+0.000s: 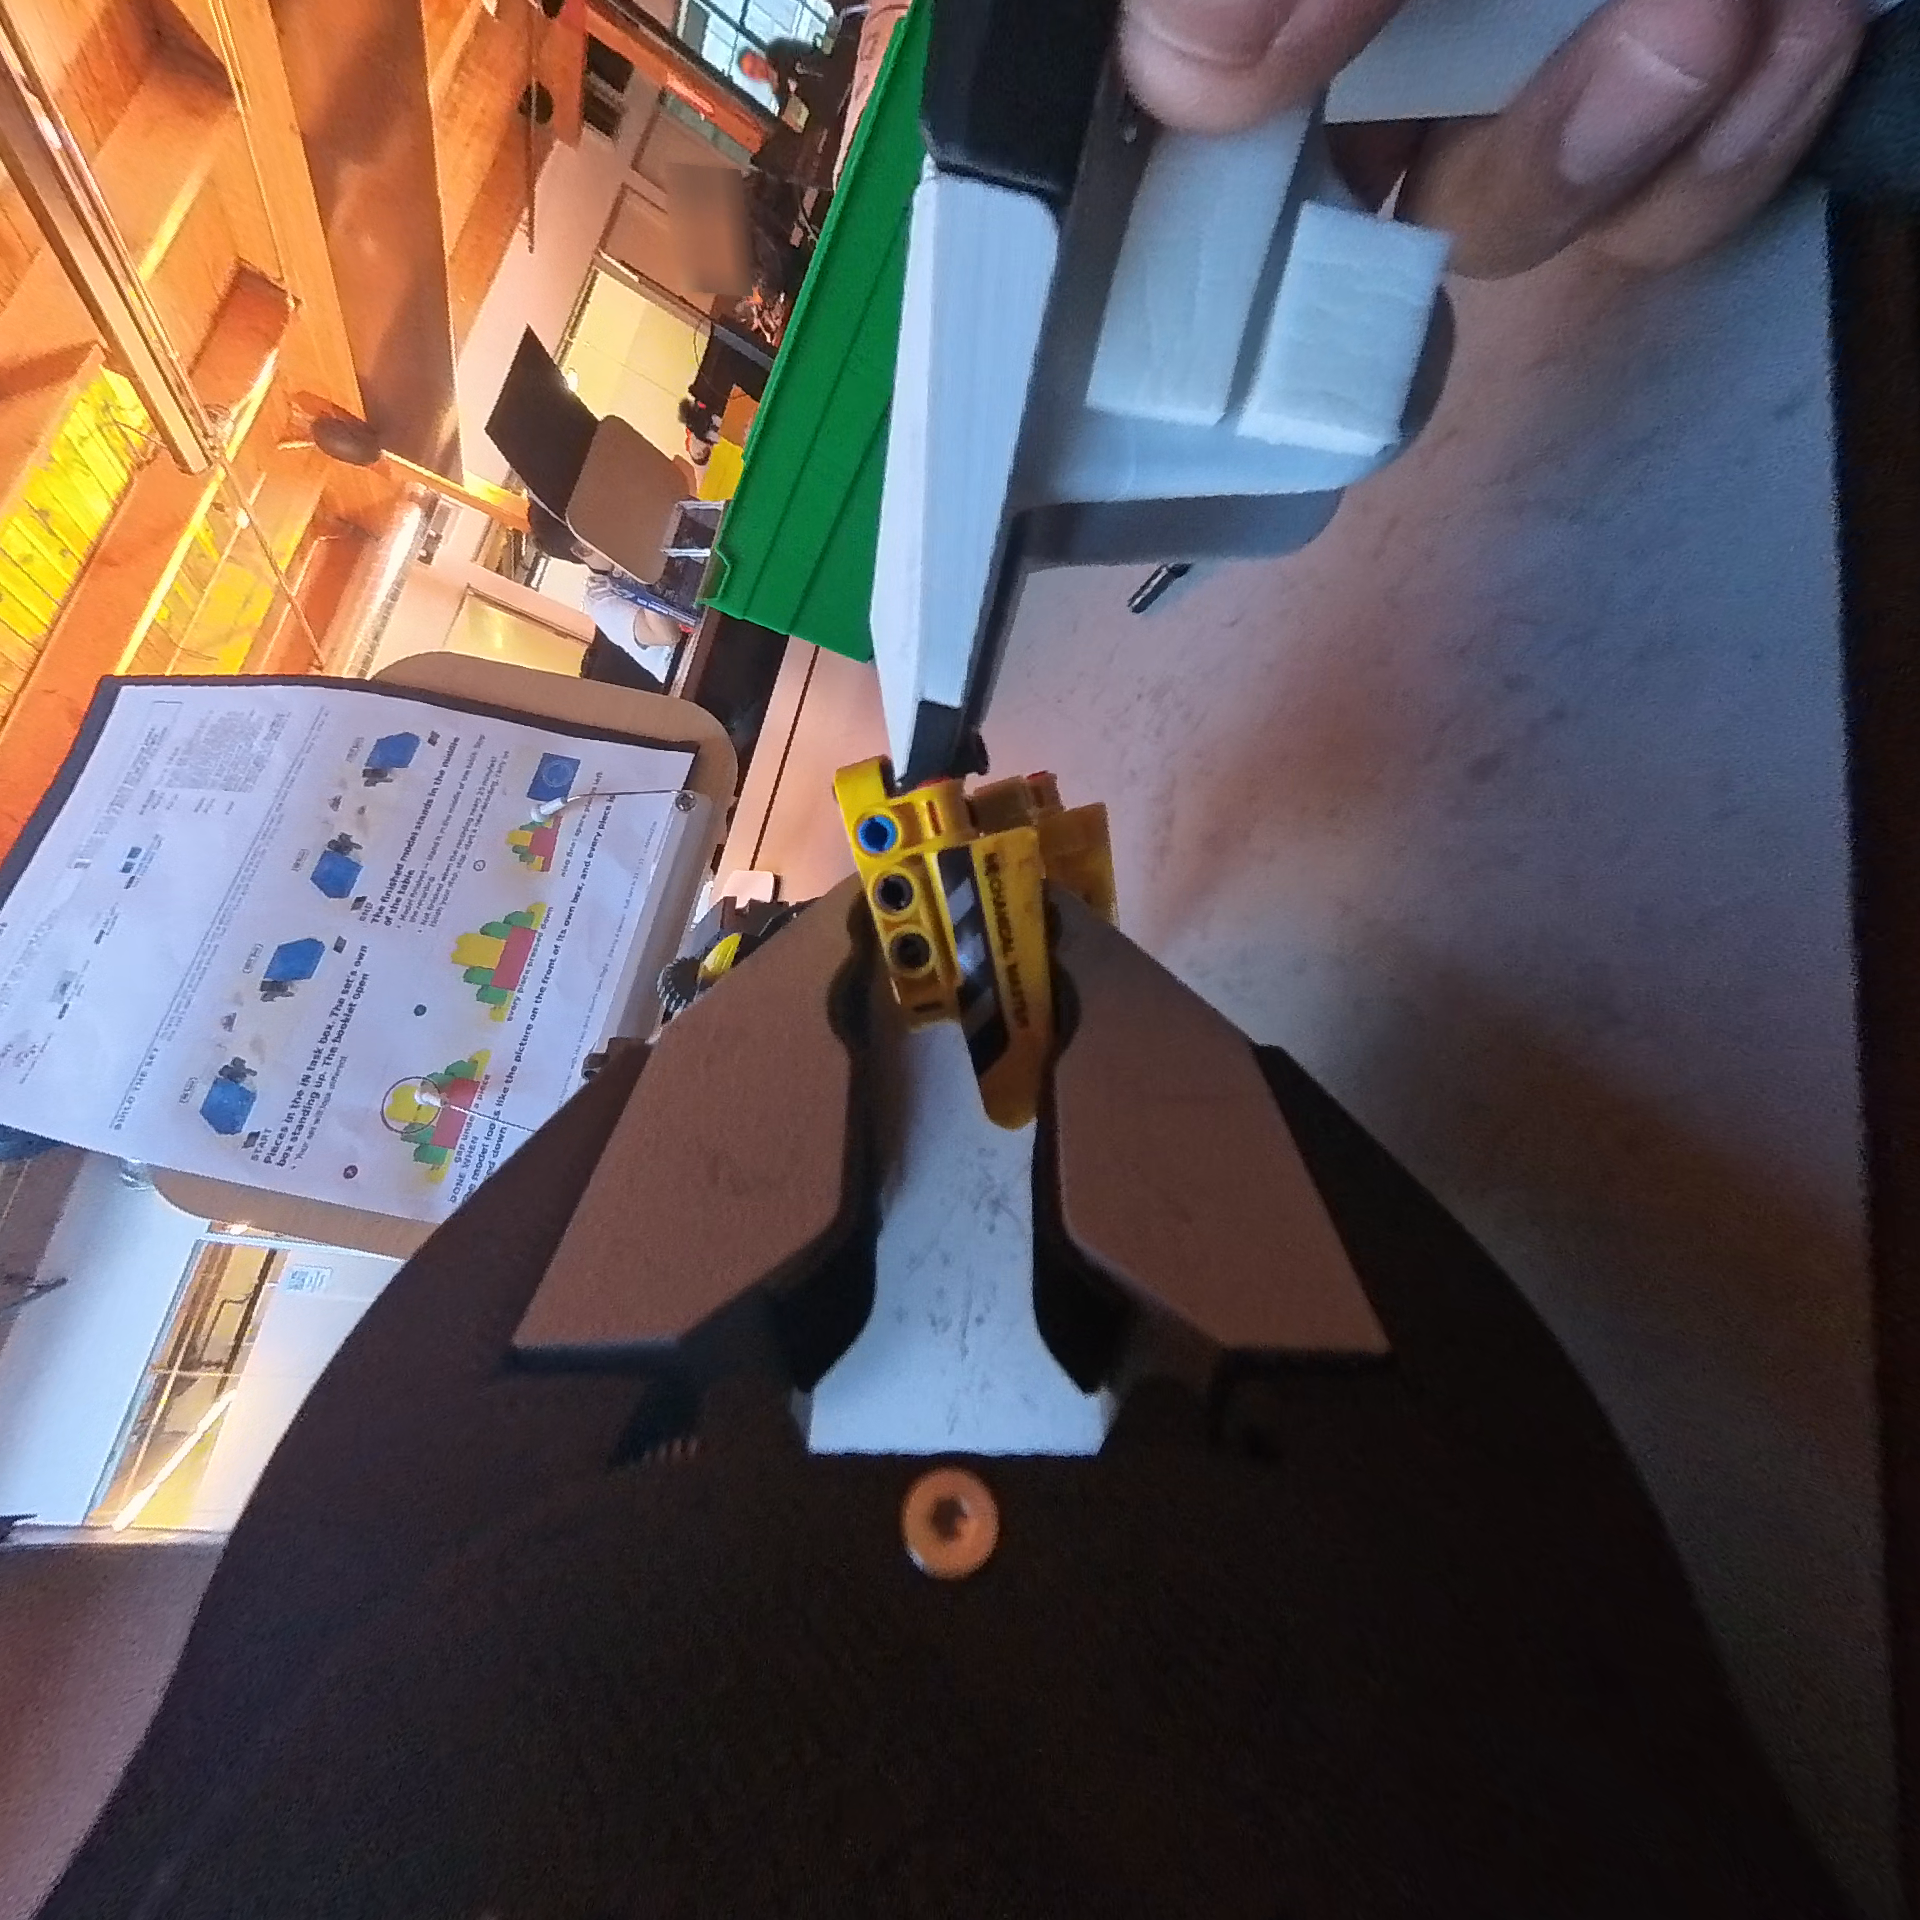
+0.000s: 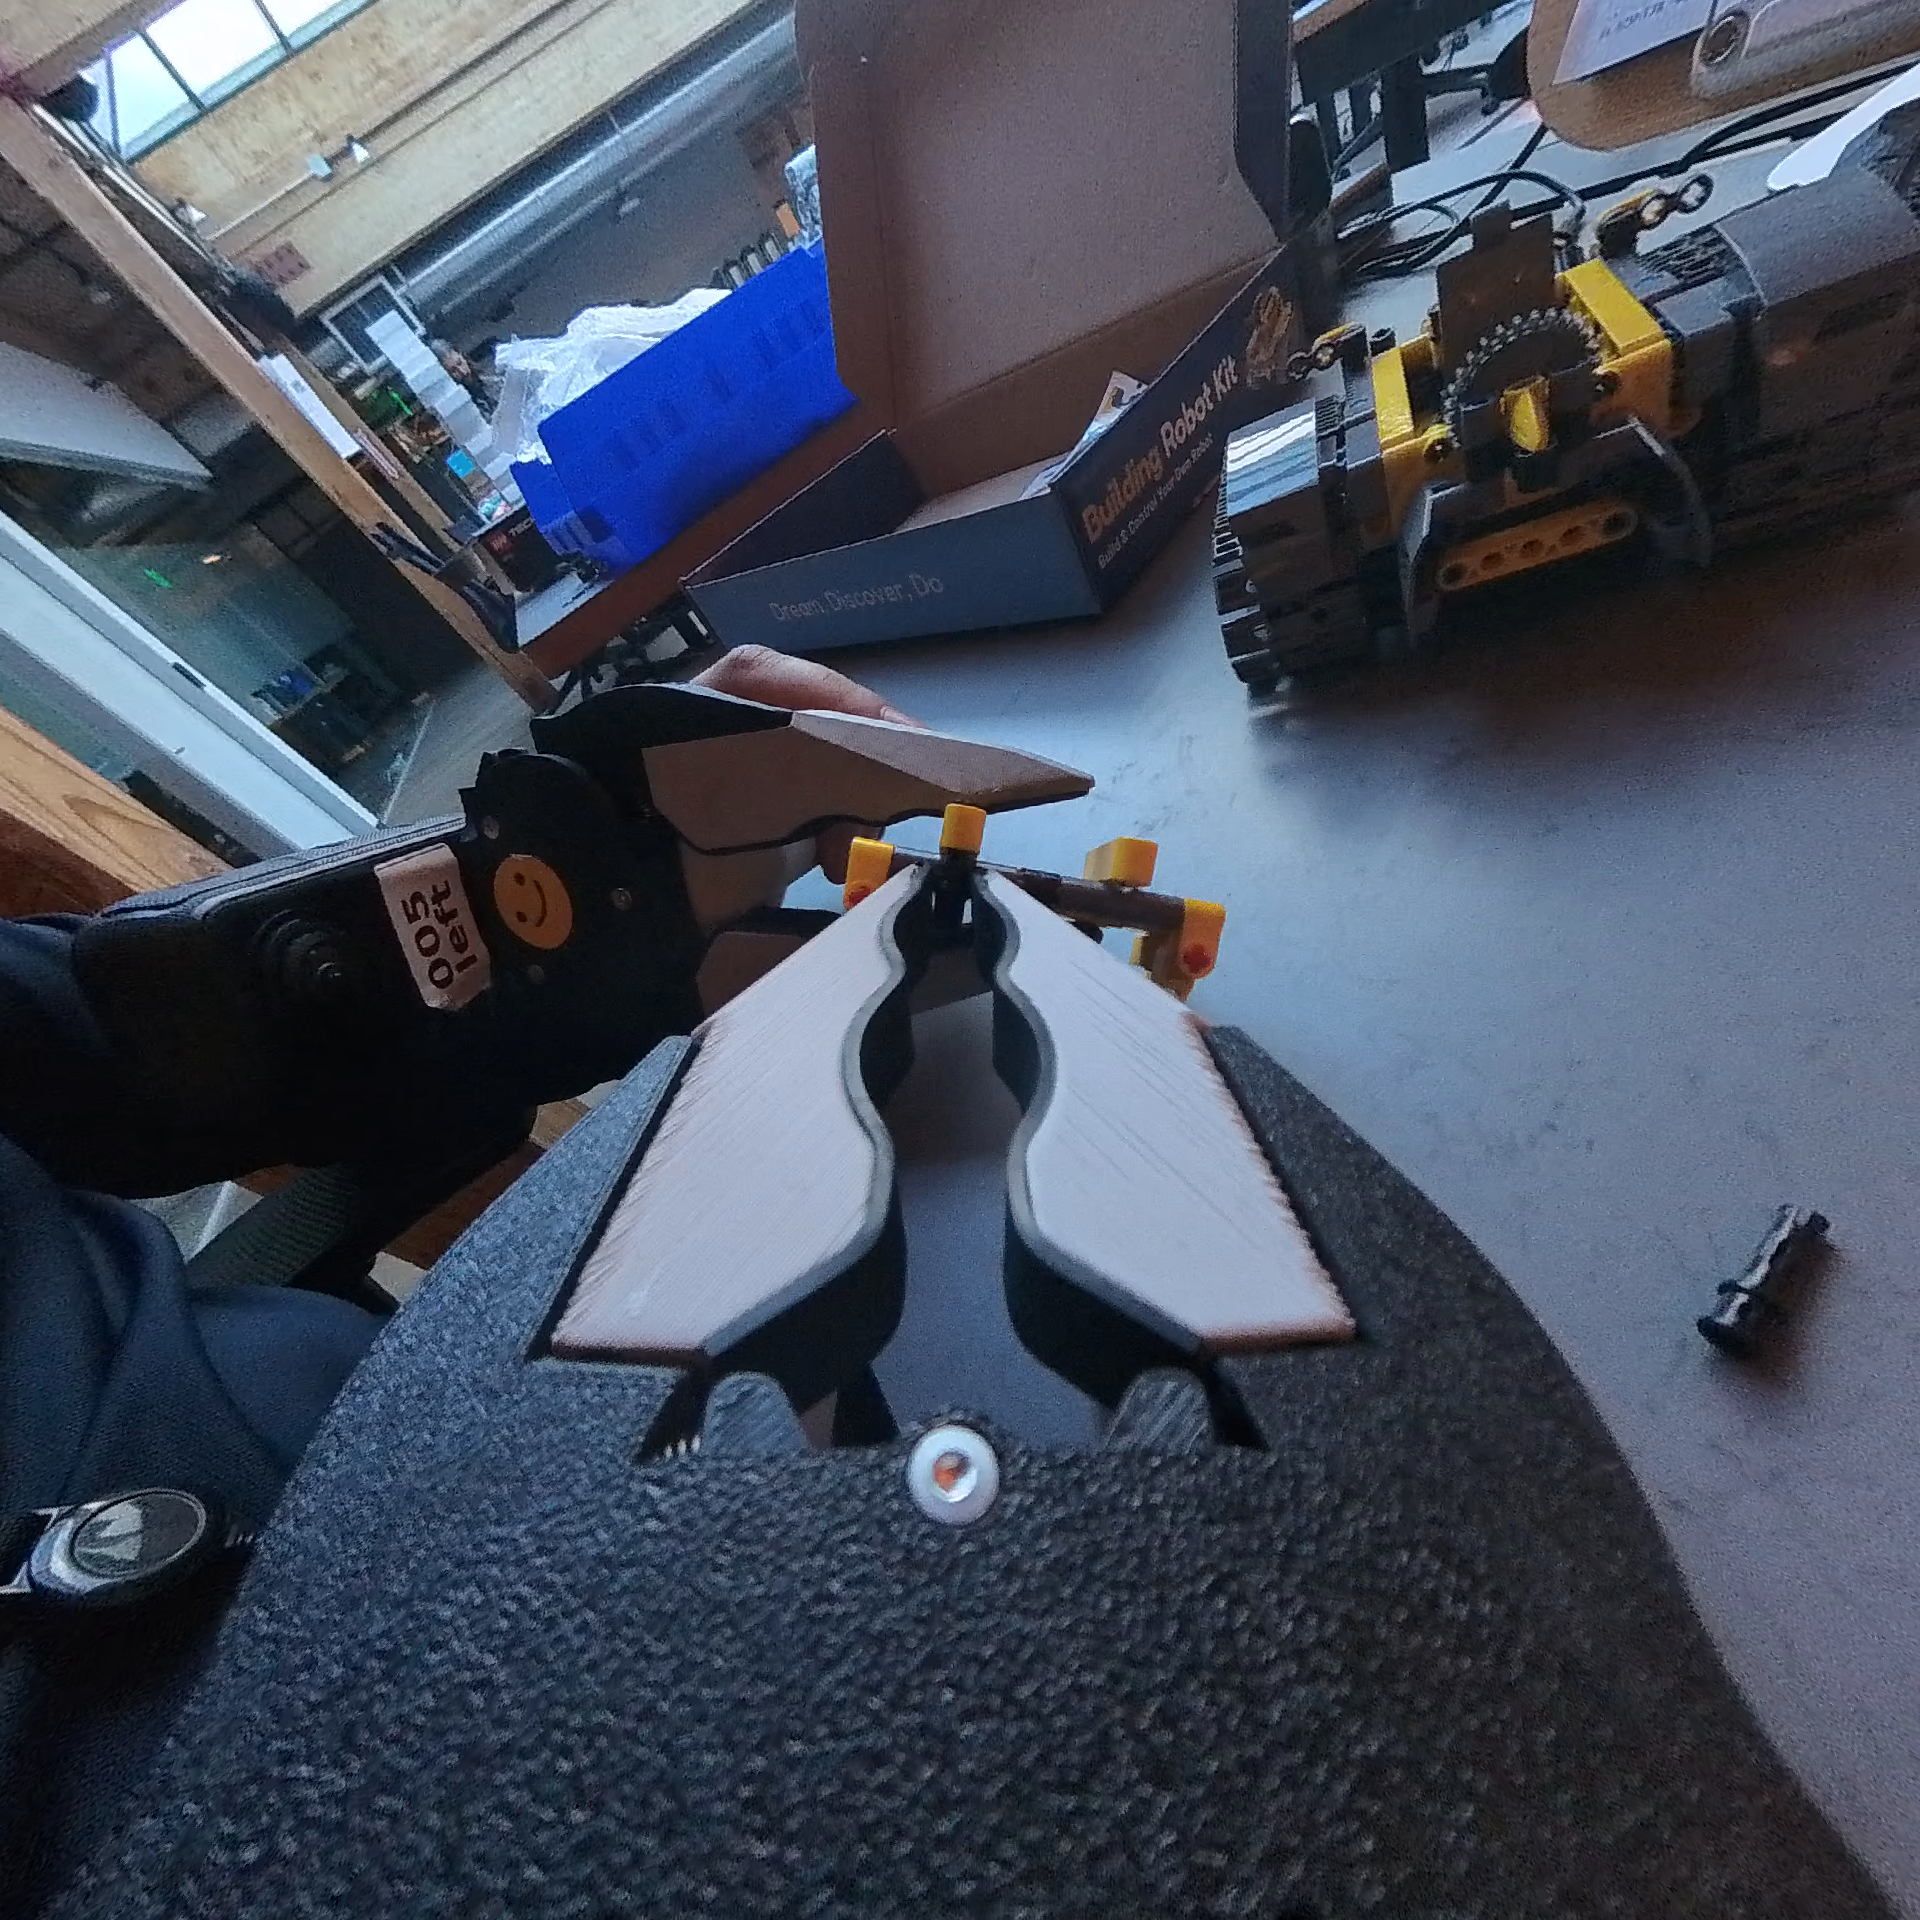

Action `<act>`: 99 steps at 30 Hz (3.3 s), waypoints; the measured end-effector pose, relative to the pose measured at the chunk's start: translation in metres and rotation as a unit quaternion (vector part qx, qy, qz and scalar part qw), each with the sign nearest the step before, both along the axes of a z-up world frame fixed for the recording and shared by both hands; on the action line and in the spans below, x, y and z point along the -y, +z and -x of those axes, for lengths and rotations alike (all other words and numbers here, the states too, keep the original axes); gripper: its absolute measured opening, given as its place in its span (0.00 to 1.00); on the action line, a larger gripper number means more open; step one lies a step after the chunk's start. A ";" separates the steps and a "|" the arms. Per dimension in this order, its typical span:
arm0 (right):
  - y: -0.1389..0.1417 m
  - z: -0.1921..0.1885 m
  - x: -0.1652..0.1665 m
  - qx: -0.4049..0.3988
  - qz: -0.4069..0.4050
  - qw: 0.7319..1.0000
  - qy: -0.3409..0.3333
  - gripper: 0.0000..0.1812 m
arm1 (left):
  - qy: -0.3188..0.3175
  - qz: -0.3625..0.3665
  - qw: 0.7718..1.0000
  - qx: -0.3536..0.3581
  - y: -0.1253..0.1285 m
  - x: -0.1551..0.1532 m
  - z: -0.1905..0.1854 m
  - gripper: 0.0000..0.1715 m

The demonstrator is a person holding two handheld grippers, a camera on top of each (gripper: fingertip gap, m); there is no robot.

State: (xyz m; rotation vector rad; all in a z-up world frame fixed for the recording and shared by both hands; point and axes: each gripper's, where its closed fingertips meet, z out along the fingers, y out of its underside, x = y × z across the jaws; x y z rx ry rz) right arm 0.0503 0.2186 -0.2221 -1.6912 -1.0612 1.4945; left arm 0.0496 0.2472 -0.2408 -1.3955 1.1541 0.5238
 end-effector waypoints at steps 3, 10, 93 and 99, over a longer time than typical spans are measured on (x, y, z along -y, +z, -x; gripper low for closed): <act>0.000 0.000 0.002 -0.002 0.008 1.000 0.007 0.03 | -0.004 -0.002 1.000 -0.001 0.001 0.001 -0.002 0.16; 0.000 -0.001 0.001 -0.001 -0.014 1.000 -0.008 0.03 | -0.004 0.001 1.000 -0.005 0.000 0.000 -0.002 0.15; -0.031 -0.018 -0.011 0.169 -0.222 0.957 0.075 0.06 | -0.026 0.041 0.999 0.004 -0.018 0.009 0.005 0.15; -0.023 -0.045 -0.026 0.151 -0.194 0.969 0.010 0.08 | -0.050 0.020 0.998 -0.026 -0.020 0.014 -0.005 0.16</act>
